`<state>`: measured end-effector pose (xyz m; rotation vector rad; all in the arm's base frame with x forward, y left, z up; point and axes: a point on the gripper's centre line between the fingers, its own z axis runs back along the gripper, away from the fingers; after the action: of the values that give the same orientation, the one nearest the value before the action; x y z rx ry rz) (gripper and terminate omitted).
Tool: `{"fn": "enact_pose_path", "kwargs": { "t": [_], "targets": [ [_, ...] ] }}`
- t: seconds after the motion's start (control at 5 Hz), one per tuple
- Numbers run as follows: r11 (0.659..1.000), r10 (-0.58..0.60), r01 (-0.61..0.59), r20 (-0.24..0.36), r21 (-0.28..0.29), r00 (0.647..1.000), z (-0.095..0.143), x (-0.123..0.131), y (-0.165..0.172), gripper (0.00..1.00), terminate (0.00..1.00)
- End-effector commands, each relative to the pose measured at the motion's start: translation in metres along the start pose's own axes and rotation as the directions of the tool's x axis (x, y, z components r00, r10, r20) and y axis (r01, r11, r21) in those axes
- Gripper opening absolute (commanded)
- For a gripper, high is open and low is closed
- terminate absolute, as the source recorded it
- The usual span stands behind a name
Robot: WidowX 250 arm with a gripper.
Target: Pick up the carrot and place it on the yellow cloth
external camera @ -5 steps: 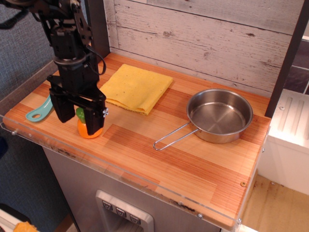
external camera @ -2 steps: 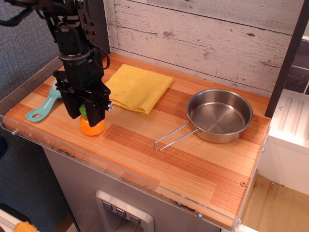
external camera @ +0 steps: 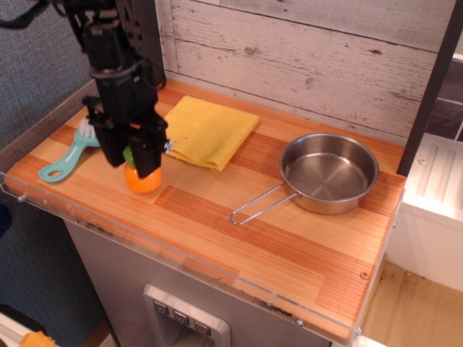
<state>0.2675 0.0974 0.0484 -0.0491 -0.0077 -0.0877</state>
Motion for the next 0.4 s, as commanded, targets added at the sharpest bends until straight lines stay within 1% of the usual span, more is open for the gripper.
{"fn": "enact_pose_path", "kwargs": {
  "t": [0.0,0.2],
  "targets": [
    [1.0,-0.027,0.025,0.098,0.013,0.995,0.027,0.048,-0.002,0.0,0.0],
    [1.0,-0.025,0.025,0.091,0.007,0.996,0.018,0.069,-0.007,0.0,0.0]
  ]
}}
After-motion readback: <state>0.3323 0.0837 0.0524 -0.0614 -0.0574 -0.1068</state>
